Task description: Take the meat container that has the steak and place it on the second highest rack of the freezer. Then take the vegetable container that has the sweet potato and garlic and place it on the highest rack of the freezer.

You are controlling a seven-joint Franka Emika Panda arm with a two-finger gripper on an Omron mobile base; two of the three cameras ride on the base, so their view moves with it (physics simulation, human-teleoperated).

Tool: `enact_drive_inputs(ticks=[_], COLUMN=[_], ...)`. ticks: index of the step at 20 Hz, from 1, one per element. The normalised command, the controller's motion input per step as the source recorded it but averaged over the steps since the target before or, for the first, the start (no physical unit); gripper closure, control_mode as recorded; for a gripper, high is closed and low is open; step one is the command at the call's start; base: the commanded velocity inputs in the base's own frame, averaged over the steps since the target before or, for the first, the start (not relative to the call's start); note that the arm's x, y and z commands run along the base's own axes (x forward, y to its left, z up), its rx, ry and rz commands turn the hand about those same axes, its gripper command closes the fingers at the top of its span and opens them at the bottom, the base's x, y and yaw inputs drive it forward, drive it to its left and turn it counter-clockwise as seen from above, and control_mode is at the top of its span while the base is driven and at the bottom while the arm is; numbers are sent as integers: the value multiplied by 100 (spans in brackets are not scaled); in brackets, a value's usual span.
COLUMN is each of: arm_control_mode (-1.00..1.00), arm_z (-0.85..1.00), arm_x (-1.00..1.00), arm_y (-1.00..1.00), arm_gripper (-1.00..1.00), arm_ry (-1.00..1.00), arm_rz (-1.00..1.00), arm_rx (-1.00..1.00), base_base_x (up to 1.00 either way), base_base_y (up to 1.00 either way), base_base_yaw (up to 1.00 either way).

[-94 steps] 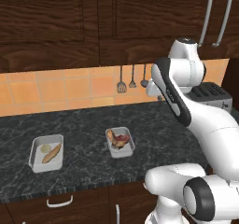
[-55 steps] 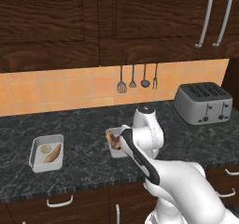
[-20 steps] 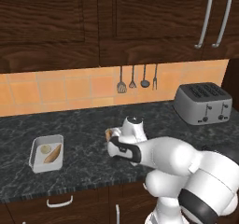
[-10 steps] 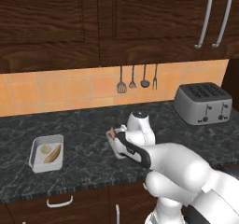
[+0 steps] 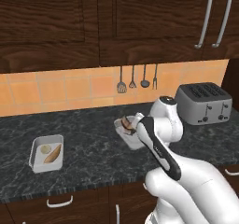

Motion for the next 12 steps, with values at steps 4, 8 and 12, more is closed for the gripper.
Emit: enact_drive_inputs(ticks=[4,8,12], arm_control_mode=[-100,-100,-100], arm_z=[100,100,100], arm_x=[-13,-23,-43], arm_y=[-30,-20,-11], arm_gripper=[100,100,100], arm_ry=[4,12,11], arm_rz=[30,29,31], arm_rx=[0,-5,-16], base_base_x=[0,0,0], base_base_y=[0,0,0], base_base_yaw=[0,0,0])
